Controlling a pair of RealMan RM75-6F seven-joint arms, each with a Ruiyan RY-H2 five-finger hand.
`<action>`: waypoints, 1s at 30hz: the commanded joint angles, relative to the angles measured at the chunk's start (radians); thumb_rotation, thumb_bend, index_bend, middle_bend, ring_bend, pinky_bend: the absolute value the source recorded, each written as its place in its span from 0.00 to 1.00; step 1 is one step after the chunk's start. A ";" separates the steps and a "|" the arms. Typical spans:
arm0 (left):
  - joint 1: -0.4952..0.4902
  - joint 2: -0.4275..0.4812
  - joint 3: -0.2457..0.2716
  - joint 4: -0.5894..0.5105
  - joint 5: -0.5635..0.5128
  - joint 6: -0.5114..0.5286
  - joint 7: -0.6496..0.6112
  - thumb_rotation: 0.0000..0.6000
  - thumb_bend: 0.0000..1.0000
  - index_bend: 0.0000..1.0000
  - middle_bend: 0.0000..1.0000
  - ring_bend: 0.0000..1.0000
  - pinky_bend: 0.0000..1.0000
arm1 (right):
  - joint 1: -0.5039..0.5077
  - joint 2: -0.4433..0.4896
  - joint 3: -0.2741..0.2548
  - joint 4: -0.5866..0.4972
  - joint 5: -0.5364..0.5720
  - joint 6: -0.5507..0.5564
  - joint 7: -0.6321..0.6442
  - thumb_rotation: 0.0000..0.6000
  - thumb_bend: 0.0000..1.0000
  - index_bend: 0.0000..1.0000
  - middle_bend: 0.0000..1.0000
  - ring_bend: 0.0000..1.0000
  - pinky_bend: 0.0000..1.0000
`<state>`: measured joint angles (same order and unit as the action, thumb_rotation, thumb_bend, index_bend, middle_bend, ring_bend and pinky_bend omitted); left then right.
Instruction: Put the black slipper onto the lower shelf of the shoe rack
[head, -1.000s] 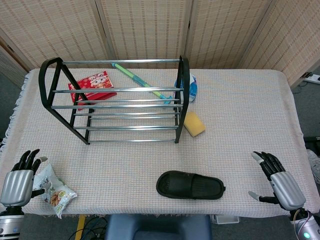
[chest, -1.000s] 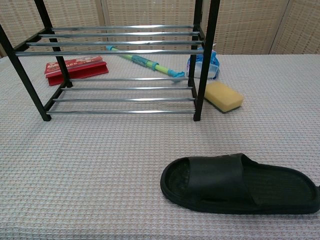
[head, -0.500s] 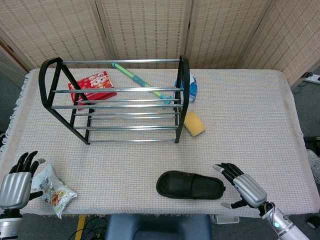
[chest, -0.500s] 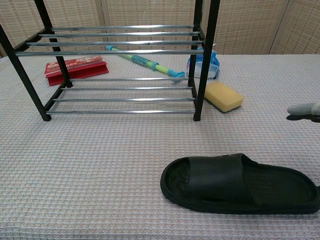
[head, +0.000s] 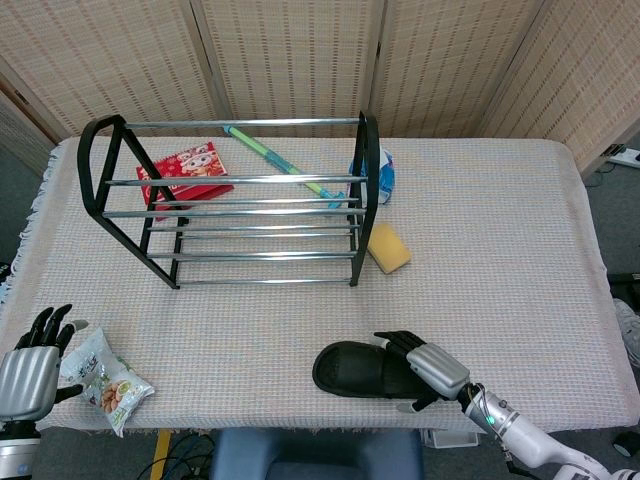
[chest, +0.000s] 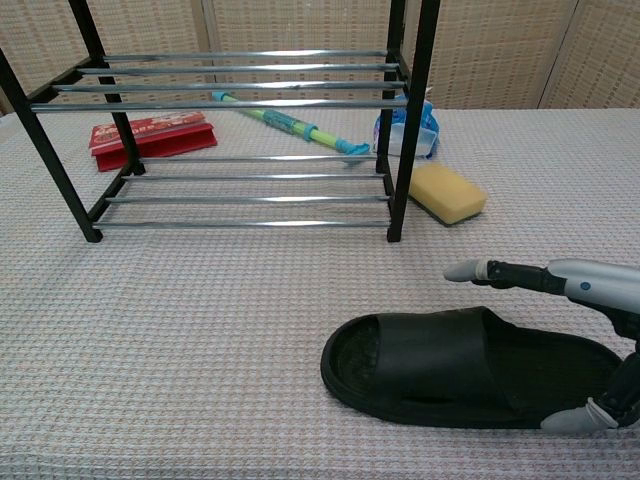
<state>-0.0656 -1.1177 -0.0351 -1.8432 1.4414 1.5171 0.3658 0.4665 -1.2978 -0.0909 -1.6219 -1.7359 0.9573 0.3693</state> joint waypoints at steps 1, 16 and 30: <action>0.000 -0.001 0.000 0.003 -0.003 -0.002 -0.003 1.00 0.17 0.30 0.14 0.10 0.33 | 0.019 -0.020 -0.002 0.014 0.021 -0.035 -0.021 1.00 0.00 0.00 0.00 0.00 0.00; 0.001 0.004 0.003 0.003 0.002 -0.007 -0.014 1.00 0.17 0.31 0.14 0.10 0.32 | 0.048 -0.157 0.066 0.052 0.154 -0.049 -0.162 1.00 0.51 0.28 0.22 0.10 0.28; 0.003 0.009 0.006 0.006 0.009 -0.006 -0.018 1.00 0.17 0.31 0.14 0.10 0.32 | 0.130 -0.294 0.212 0.068 0.315 -0.080 -0.148 1.00 0.51 0.29 0.22 0.10 0.29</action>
<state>-0.0622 -1.1080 -0.0291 -1.8371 1.4504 1.5110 0.3473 0.5779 -1.5691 0.1005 -1.5693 -1.4438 0.8925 0.2333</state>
